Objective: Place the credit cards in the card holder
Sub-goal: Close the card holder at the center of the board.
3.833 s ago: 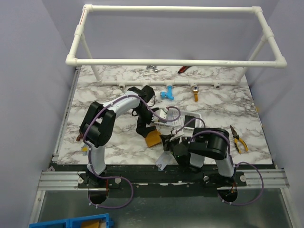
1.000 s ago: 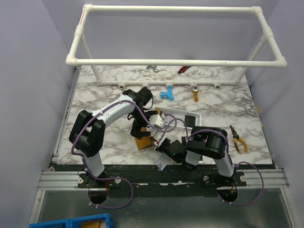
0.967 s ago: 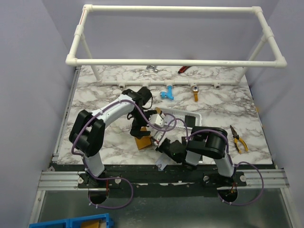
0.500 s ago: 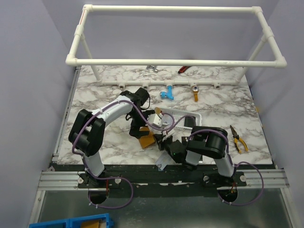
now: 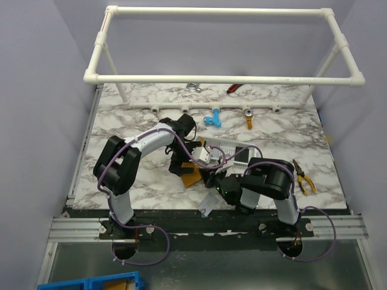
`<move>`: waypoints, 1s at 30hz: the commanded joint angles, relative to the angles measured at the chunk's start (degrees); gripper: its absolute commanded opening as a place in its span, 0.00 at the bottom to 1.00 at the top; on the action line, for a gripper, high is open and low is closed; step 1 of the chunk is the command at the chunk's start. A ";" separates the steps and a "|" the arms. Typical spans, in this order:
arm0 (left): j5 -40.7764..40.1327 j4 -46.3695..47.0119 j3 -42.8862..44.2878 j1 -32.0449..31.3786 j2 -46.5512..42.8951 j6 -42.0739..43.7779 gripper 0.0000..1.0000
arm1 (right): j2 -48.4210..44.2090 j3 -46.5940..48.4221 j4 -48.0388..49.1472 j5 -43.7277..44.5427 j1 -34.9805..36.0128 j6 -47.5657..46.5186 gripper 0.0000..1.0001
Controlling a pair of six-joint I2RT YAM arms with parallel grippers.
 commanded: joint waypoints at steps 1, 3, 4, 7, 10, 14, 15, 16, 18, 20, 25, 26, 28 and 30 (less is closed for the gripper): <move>-2.14 0.90 3.25 0.05 3.30 -0.49 0.99 | -1.51 -1.02 15.09 -1.39 -0.18 4.23 0.01; -1.43 0.25 3.94 -0.23 3.82 -0.69 0.98 | -1.37 -1.13 15.09 -2.25 -0.29 5.94 0.01; -1.12 -0.24 4.45 -0.73 3.96 -0.70 0.99 | -1.22 -1.11 15.09 -2.33 -0.46 6.85 0.01; -1.13 -0.69 3.13 -2.63 2.26 0.03 0.99 | -1.16 -1.69 15.09 -2.67 -2.18 11.28 0.01; -1.11 0.16 -0.37 -4.05 -1.12 1.14 0.99 | -0.89 -2.76 15.09 -2.44 -3.75 15.38 0.01; -1.68 0.55 -3.01 -4.89 -3.20 1.47 0.98 | -0.35 -3.15 15.09 -2.29 -4.12 17.01 0.01; -2.09 1.08 -3.50 -4.90 -3.35 1.33 0.99 | -0.43 -3.22 15.09 -2.31 -4.08 17.11 0.01; -2.31 1.41 -3.81 -4.92 -3.40 1.06 0.99 | -0.51 -3.42 15.09 -2.27 -4.17 17.47 0.01; -2.85 3.10 -4.46 -4.76 -3.73 -0.32 0.99 | -0.92 -3.95 15.09 -2.59 -4.23 17.06 0.01; -3.30 5.47 -5.27 -4.31 -4.92 -1.29 0.98 | -1.96 -4.87 15.09 -3.19 -4.21 15.46 0.05; -4.23 7.31 -5.17 -2.11 -7.04 -4.02 0.98 | -5.61 -7.19 15.00 -3.64 -4.80 11.27 0.19; -4.44 7.70 -5.16 -1.63 -7.60 -4.70 0.98 | -6.60 -7.34 15.00 -4.03 -4.79 9.71 0.26; -3.97 7.52 -4.86 -0.52 -8.68 -6.17 0.98 | -8.75 -7.54 14.64 -5.05 -4.82 7.05 0.36; -2.31 6.04 -4.02 0.83 -10.01 -8.04 0.98 | -11.46 -8.24 13.46 -5.02 -4.77 5.29 0.40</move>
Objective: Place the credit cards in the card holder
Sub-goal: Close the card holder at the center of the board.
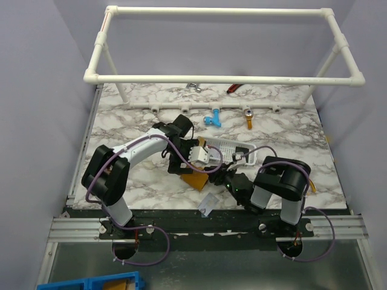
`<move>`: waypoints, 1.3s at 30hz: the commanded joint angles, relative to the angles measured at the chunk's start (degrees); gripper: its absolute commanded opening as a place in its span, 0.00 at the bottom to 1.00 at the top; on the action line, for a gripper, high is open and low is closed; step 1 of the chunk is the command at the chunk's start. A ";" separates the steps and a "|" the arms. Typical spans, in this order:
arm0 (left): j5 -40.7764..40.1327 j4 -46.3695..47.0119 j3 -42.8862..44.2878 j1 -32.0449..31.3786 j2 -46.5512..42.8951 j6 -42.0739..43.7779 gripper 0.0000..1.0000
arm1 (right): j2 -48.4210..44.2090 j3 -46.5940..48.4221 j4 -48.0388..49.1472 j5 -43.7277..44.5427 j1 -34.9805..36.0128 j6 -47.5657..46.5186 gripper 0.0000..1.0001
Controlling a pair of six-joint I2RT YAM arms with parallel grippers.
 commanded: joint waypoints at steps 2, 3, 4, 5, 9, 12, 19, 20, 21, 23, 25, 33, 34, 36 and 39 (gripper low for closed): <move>3.48 -2.44 2.19 3.74 -5.43 -5.91 0.99 | -8.17 -1.87 10.83 -1.21 -0.46 -6.33 0.41; 4.48 -3.56 2.20 4.31 -6.34 -6.58 0.98 | -10.30 -1.98 9.31 -1.63 -0.50 -7.10 0.42; 4.99 -3.93 1.73 4.54 -7.41 -7.09 0.99 | -12.15 -2.07 7.18 -1.83 -0.54 -7.60 0.42; 5.22 -3.68 0.74 4.70 -9.00 -7.46 0.98 | -14.30 -1.96 5.07 -2.34 -0.52 -8.17 0.42; 5.51 -2.24 -3.88 4.76 -14.28 -8.25 0.98 | -20.78 2.61 -11.97 -10.81 -0.57 -10.71 0.35; 6.28 -2.18 -5.73 4.79 -15.24 -8.62 0.99 | -20.86 4.85 -19.19 -14.25 -0.57 -10.27 0.31; 6.79 0.08 -7.04 4.74 -14.74 -9.36 0.98 | -14.24 5.41 -21.81 -16.54 -0.59 -10.21 0.15; 6.97 0.09 -6.96 4.74 -14.68 -9.35 0.99 | -13.76 5.16 -21.93 -16.10 -0.54 -9.74 0.15; 7.05 0.17 -6.84 4.74 -14.47 -9.39 0.99 | -13.38 4.97 -22.07 -16.10 -0.58 -9.83 0.14; 7.32 0.17 -6.40 4.64 -13.96 -9.61 0.99 | -12.69 5.23 -23.70 -16.01 -0.57 -9.89 0.12; 7.60 0.32 -6.08 4.53 -13.28 -9.74 0.99 | -12.09 5.66 -25.50 -17.42 -0.55 -10.03 0.07; 6.77 1.19 -3.97 1.10 -8.89 -10.49 0.98 | -15.36 3.16 -27.74 -22.95 -0.49 -9.15 0.03; 6.73 1.22 -3.48 0.45 -8.04 -10.57 0.99 | -16.33 3.03 -28.73 -24.24 -0.46 -9.53 0.03; 6.25 1.89 -2.85 -0.47 -6.19 -10.75 0.98 | -17.26 3.66 -31.36 -26.90 -0.45 -10.32 0.01; 6.00 2.15 -0.84 -0.62 -3.56 -11.37 0.98 | -17.56 3.79 -32.46 -29.88 -0.46 -10.45 0.01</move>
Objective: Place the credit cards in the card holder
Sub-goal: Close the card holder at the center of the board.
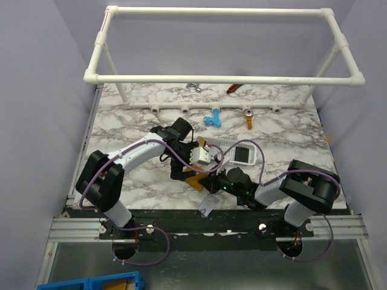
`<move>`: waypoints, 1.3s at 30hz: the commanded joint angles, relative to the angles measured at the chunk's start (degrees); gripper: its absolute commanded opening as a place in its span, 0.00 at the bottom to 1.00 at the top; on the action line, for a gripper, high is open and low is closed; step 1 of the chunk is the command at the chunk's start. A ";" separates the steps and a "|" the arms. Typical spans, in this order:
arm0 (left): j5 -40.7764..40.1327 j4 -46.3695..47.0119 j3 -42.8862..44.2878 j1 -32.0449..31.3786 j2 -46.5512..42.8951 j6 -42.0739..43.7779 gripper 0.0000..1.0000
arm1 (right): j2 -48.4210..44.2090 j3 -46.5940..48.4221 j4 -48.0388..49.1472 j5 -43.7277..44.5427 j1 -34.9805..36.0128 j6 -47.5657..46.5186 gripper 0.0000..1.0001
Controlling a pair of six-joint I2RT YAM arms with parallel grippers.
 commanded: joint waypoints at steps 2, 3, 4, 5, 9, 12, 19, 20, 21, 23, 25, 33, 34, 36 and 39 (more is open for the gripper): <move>-0.29 1.67 3.80 -0.71 4.49 -1.61 0.98 | -0.27 1.15 -4.85 -8.92 0.03 -1.35 0.01; -0.81 2.35 3.74 -0.68 5.12 -1.94 0.98 | -0.33 1.84 -5.97 -9.18 0.04 -1.53 0.01; -0.79 2.48 3.67 -0.67 5.44 -1.87 0.98 | -1.40 2.07 -6.51 -8.27 0.00 -1.09 0.01; -0.81 2.74 3.51 -0.68 5.89 -1.95 0.99 | -2.74 1.96 -7.29 -6.11 -0.30 -0.73 0.01; -1.41 4.25 2.22 -0.69 6.90 -2.83 0.98 | -10.10 2.08 -8.86 -0.25 -3.94 -0.46 0.01; -2.23 6.25 0.29 -0.74 6.37 -2.56 0.99 | -10.25 3.59 -9.66 0.83 -6.49 0.34 0.01; -6.29 8.12 -2.23 -0.90 6.14 -0.24 0.99 | 1.97 8.77 -12.29 -5.81 -8.10 0.24 0.01; -6.81 8.54 -2.60 -0.85 5.91 0.00 0.98 | 2.33 8.80 -12.97 -6.47 -8.03 -0.22 0.01; -7.23 8.60 -2.94 -0.90 5.70 0.51 0.99 | 2.18 8.39 -13.96 -6.49 -8.05 -0.41 0.01; -8.17 8.43 -3.50 -0.88 5.53 1.23 0.98 | 0.09 6.87 -15.15 -6.13 -8.03 -0.30 0.01; -9.19 8.62 -3.99 -1.12 5.82 1.56 0.98 | -2.38 5.25 -16.37 -6.42 -8.03 0.36 0.01; -14.68 19.13 -5.51 -1.20 5.77 -4.96 0.98 | -5.65 1.98 -17.16 -9.50 -4.83 2.81 0.01; -14.76 19.81 -4.91 -1.15 6.07 -6.09 0.99 | -5.56 2.06 -16.85 -10.14 -4.49 2.57 0.01; -14.00 20.04 -2.74 -0.64 6.90 -7.99 0.99 | -4.86 3.12 -17.16 -11.94 -4.08 1.94 0.01; -11.01 17.19 2.78 1.18 8.68 -10.53 0.99 | -4.48 5.38 -17.40 -15.10 -3.33 1.24 0.01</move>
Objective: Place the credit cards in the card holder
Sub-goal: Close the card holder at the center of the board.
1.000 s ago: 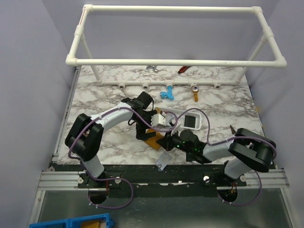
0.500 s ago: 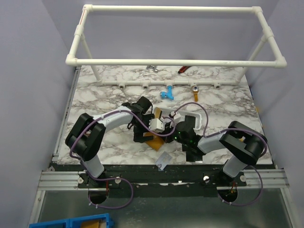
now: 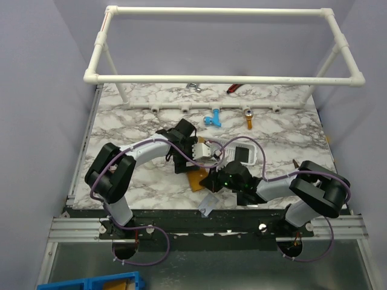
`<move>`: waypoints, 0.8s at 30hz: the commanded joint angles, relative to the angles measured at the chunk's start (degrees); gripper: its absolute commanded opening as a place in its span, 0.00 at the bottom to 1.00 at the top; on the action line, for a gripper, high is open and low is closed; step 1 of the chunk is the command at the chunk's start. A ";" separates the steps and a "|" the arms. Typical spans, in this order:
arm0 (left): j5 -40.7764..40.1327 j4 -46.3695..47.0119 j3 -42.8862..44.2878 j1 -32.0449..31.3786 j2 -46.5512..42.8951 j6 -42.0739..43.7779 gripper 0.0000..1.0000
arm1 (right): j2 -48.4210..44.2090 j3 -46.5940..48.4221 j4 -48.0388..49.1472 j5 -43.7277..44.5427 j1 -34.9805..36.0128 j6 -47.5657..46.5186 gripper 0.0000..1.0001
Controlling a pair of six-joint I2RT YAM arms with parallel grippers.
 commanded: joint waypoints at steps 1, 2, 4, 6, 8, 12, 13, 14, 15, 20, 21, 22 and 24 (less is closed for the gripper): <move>1.33 0.84 7.80 2.28 2.48 -5.22 0.98 | 0.55 2.69 -1.10 -6.04 1.46 -0.87 0.01; 0.69 0.50 8.74 2.59 2.62 -4.96 0.98 | 0.51 3.17 -0.97 -6.68 1.52 -0.94 0.01; 0.51 -0.93 9.90 3.43 2.35 -4.13 0.98 | 0.01 4.30 -0.86 -8.27 1.53 -1.04 0.01; 1.42 -2.56 10.36 4.48 1.32 -3.61 0.98 | -1.84 3.95 0.90 -7.36 1.56 -0.01 0.01; 2.41 -4.47 10.24 5.04 0.05 -3.02 0.99 | -4.79 2.88 0.76 -3.26 1.44 -0.23 0.06; 6.58 -10.48 10.72 5.22 -2.65 -2.52 0.99 | -11.50 0.96 -4.33 9.30 0.56 -4.03 0.17; 8.28 -12.22 10.97 5.23 -3.20 -3.08 0.98 | -13.43 -0.11 -4.94 12.55 -0.08 -4.05 0.21; 10.00 -13.11 10.99 5.22 -3.56 -4.09 0.98 | -14.74 -1.48 -5.01 14.51 -1.00 -4.04 0.22; 11.15 -13.78 10.77 5.22 -3.97 -5.20 0.98 | -16.06 -2.58 -5.17 15.90 -1.36 -4.08 0.22; 13.71 -13.79 7.65 4.88 -6.08 -7.52 0.99 | -14.99 -4.69 -9.72 19.39 -1.63 -3.44 0.12; 13.83 -13.78 7.32 4.89 -6.14 -7.63 0.98 | -13.78 -4.63 -10.24 19.24 -1.63 -2.93 0.10; 13.70 -13.86 7.29 4.79 -5.98 -7.82 0.98 | -12.16 -4.33 -10.53 17.88 -1.62 -2.79 0.10; 13.73 -14.03 7.46 4.71 -5.44 -8.28 0.98 | -9.04 -3.46 -9.70 13.39 -1.58 -3.82 0.09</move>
